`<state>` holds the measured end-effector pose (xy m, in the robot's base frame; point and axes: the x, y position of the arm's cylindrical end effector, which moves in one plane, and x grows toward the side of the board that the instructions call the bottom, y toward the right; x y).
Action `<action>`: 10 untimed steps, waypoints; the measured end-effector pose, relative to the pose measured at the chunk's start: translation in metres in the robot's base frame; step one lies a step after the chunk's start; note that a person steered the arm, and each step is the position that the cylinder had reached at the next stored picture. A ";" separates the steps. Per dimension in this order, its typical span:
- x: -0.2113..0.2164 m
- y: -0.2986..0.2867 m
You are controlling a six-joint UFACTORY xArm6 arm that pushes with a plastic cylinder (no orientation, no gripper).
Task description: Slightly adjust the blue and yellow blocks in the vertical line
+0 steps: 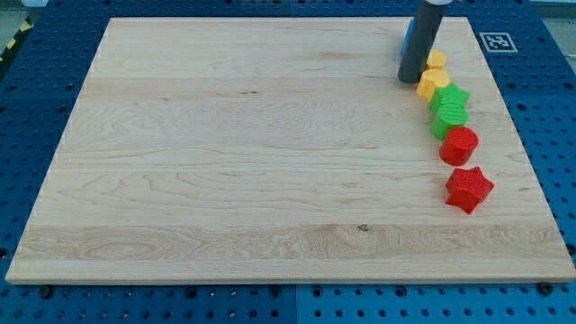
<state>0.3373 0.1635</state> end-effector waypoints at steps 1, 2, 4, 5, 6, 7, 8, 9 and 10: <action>0.015 -0.011; 0.034 -0.010; 0.037 -0.005; 0.025 0.003; 0.024 0.006; 0.024 0.009; 0.024 0.011; 0.022 0.009; -0.005 -0.024</action>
